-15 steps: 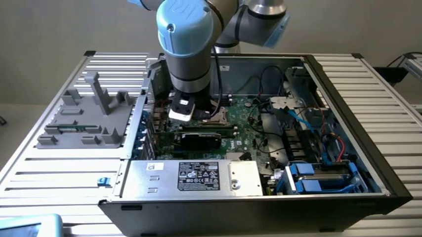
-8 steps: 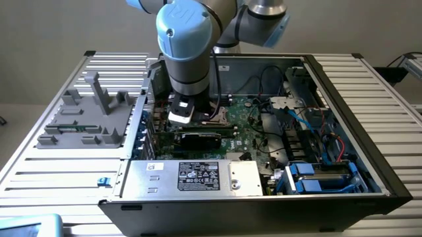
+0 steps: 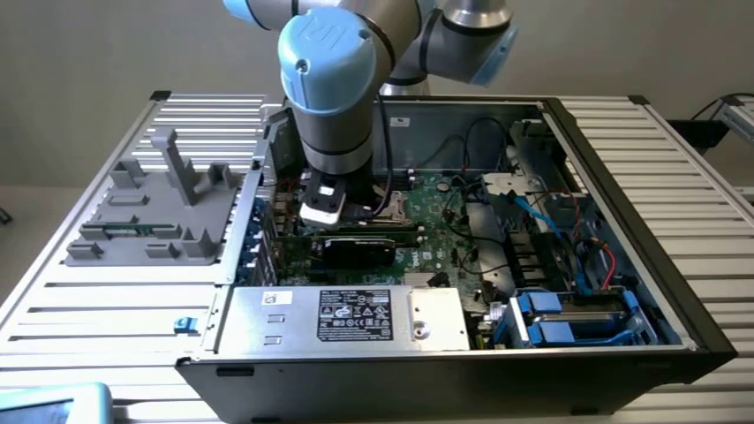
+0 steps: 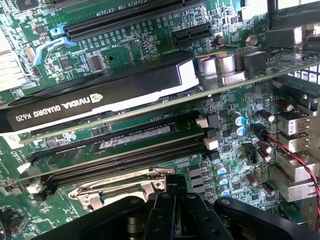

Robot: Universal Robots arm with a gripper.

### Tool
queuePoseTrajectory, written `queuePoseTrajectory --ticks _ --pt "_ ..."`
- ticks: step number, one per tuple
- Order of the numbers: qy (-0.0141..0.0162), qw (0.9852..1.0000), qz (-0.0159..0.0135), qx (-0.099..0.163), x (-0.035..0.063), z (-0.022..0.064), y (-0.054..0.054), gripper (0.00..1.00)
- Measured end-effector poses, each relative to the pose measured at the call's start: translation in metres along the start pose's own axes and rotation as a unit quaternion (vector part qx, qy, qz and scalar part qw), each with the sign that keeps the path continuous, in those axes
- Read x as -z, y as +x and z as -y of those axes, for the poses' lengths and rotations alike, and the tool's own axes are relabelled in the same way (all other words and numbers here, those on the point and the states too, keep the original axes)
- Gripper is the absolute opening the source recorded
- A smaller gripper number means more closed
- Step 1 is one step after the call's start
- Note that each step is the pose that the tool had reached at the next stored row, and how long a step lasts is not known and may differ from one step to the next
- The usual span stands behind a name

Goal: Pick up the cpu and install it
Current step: 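Install the second cpu locking lever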

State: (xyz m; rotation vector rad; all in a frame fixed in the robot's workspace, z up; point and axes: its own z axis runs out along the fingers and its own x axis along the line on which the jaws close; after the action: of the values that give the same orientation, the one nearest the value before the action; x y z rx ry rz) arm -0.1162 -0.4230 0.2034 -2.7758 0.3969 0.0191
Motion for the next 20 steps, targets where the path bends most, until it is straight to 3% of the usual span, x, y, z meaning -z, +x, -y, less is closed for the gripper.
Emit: queuePoseTrajectory --ticks 10,20 --pt "-0.0027 1.0 -0.0008 0.0 -0.002 0.0032 -0.0013 0.11" --pt "-0.0034 1.0 -0.0009 0.0 0.0011 0.0041 -0.0026 0.11"
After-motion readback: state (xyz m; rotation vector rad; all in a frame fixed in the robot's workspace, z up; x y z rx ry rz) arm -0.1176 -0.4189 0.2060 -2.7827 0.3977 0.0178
